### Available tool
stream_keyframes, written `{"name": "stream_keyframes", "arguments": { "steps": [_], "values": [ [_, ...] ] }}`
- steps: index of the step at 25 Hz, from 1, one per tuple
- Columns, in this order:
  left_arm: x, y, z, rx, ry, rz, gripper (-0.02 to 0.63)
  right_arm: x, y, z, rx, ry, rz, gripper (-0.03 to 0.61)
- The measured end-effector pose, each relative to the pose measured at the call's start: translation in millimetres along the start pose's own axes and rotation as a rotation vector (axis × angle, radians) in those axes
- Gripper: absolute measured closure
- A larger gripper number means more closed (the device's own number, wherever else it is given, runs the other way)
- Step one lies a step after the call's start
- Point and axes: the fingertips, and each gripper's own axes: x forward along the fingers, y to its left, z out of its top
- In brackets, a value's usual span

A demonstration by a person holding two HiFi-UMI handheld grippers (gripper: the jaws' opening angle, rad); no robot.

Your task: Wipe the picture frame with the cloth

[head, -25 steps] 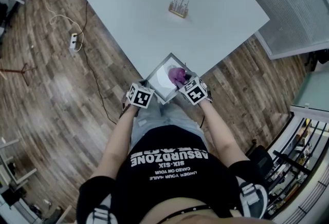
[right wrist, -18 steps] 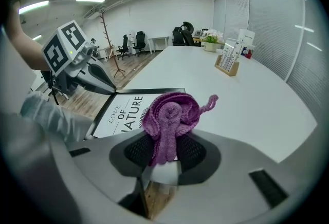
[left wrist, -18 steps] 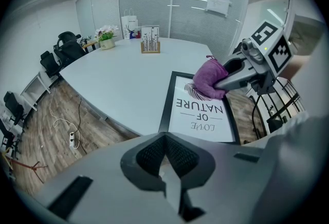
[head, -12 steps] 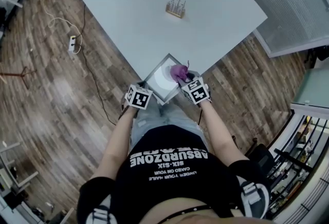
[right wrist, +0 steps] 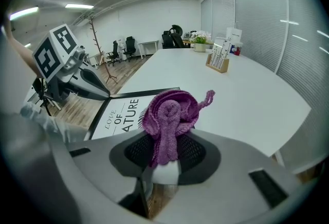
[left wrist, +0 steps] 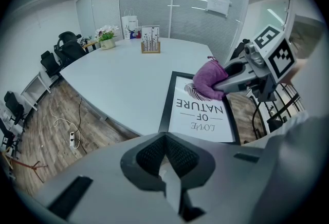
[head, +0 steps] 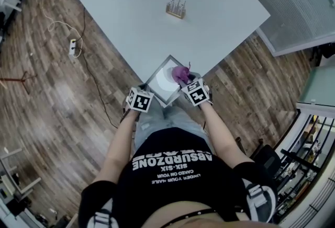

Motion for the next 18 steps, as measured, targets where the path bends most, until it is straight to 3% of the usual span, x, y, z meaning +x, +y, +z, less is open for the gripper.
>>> {"name": "stream_keyframes", "arguments": {
  "steps": [18],
  "values": [
    [-2.2,-1.6,-5.1,0.006,0.011,-0.012,0.601,-2.3,3.6,-0.9,-0.015,-0.003,-0.012,0.453]
  ]
}}
